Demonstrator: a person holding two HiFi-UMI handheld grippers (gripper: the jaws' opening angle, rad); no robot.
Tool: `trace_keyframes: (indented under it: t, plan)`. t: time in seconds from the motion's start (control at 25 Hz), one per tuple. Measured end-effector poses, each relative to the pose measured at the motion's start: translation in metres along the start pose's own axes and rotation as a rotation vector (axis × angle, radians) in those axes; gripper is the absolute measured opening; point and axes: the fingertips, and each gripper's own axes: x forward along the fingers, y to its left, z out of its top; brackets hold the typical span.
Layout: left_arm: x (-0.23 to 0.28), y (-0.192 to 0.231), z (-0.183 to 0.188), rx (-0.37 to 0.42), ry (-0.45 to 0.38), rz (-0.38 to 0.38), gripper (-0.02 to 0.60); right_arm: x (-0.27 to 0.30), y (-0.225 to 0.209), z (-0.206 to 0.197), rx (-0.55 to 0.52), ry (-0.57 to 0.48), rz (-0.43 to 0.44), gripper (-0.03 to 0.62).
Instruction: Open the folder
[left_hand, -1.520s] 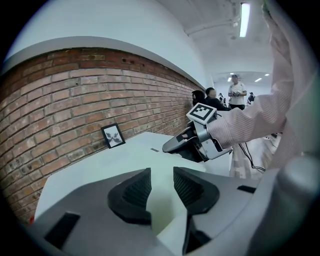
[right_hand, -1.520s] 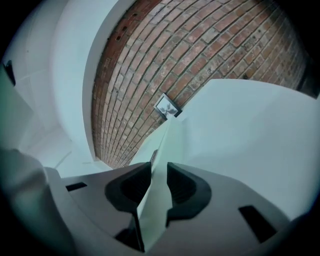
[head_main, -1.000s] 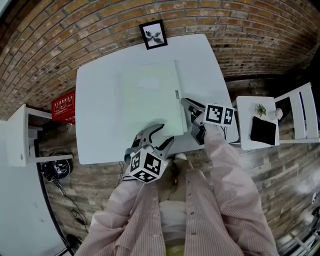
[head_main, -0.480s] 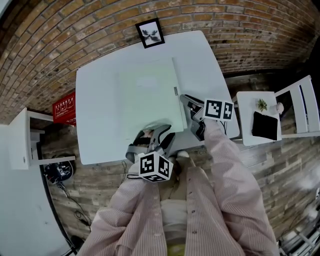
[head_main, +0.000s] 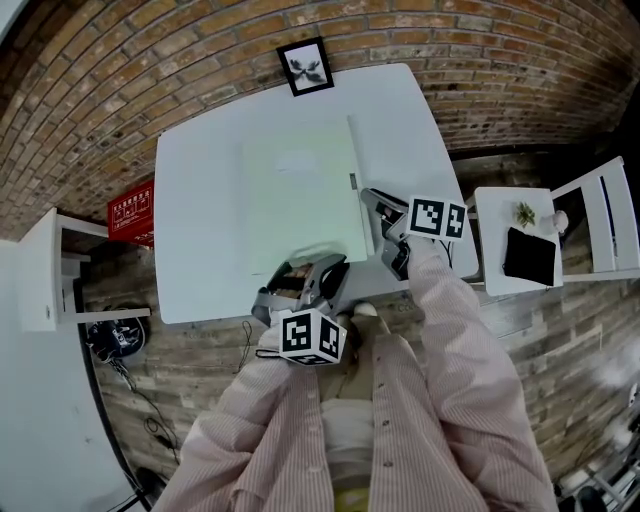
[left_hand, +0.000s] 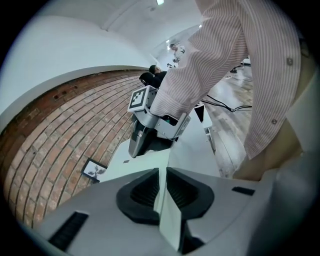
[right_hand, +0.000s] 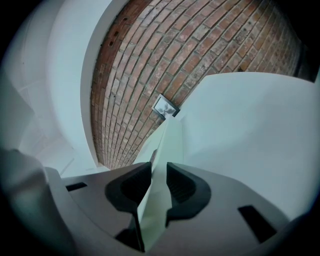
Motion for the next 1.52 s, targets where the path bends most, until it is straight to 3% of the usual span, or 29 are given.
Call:
trace_keyframes:
  t: [0.4,1.0,1.24,1.52]
  plan:
    - [-0.010,0.010,0.006,-0.054,-0.029,0.047,0.017,0.001,-0.001,0.001,0.002,0.034,-0.016,0.098]
    - [-0.037,0.031,0.009,-0.122,-0.058,0.191,0.014,0.001,-0.001,0.001,-0.039,0.054,-0.035,0.095]
    - [-0.063,0.054,0.011,-0.197,-0.084,0.306,0.010,0.000,-0.001,0.001,-0.037,0.053,-0.052,0.095]
    - [-0.108,0.085,0.000,-0.278,-0.120,0.505,0.000,0.001,0.000,0.003,-0.055,0.076,-0.104,0.095]
